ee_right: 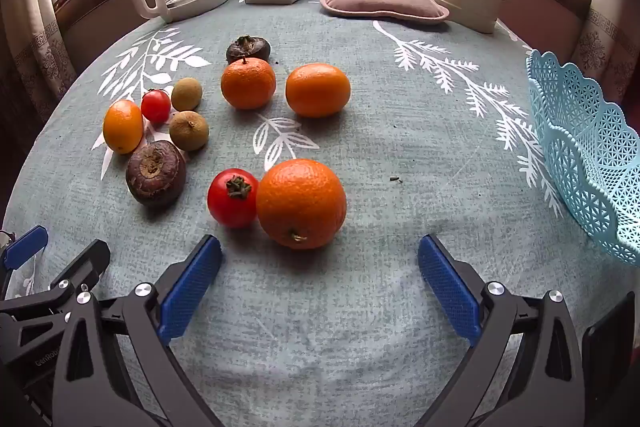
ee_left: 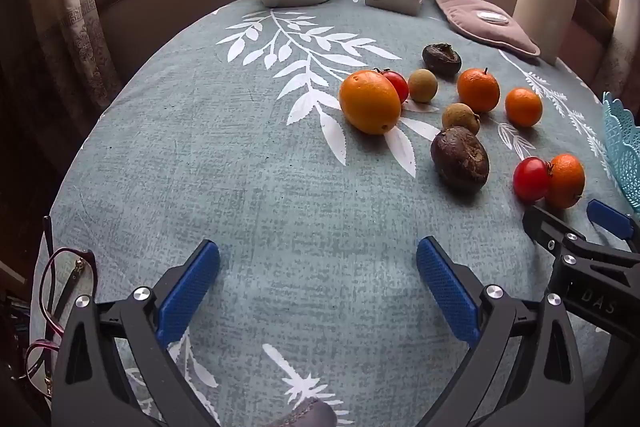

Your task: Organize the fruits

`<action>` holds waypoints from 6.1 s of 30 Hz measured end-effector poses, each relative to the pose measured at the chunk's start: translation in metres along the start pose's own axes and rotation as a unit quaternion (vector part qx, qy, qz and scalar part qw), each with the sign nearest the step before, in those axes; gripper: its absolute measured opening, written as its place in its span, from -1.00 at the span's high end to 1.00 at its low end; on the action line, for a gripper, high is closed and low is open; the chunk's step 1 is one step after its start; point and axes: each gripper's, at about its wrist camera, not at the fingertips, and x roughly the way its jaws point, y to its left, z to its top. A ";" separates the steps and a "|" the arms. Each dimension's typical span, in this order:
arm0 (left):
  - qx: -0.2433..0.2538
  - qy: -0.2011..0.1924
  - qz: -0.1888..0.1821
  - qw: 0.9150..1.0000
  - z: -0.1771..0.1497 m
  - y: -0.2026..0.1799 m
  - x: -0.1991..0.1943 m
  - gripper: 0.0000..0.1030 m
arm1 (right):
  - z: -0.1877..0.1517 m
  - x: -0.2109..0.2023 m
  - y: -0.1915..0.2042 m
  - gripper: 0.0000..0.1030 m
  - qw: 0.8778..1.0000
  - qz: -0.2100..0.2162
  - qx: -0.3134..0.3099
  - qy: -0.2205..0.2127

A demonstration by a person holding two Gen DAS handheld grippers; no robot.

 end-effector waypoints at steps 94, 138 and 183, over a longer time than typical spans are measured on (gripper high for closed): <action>0.003 -0.076 -0.095 0.993 0.012 0.008 -0.035 -0.91 | -0.007 -0.041 0.004 -0.96 0.995 -0.011 -0.017 -0.102; 0.069 -0.014 -0.123 0.990 0.048 -0.060 0.016 0.04 | -0.005 -0.079 -0.047 -0.95 0.987 0.003 0.039 -0.154; 0.014 -0.068 -0.139 0.988 0.057 -0.027 -0.029 0.19 | 0.013 -0.006 -0.024 0.22 0.992 0.123 0.030 -0.019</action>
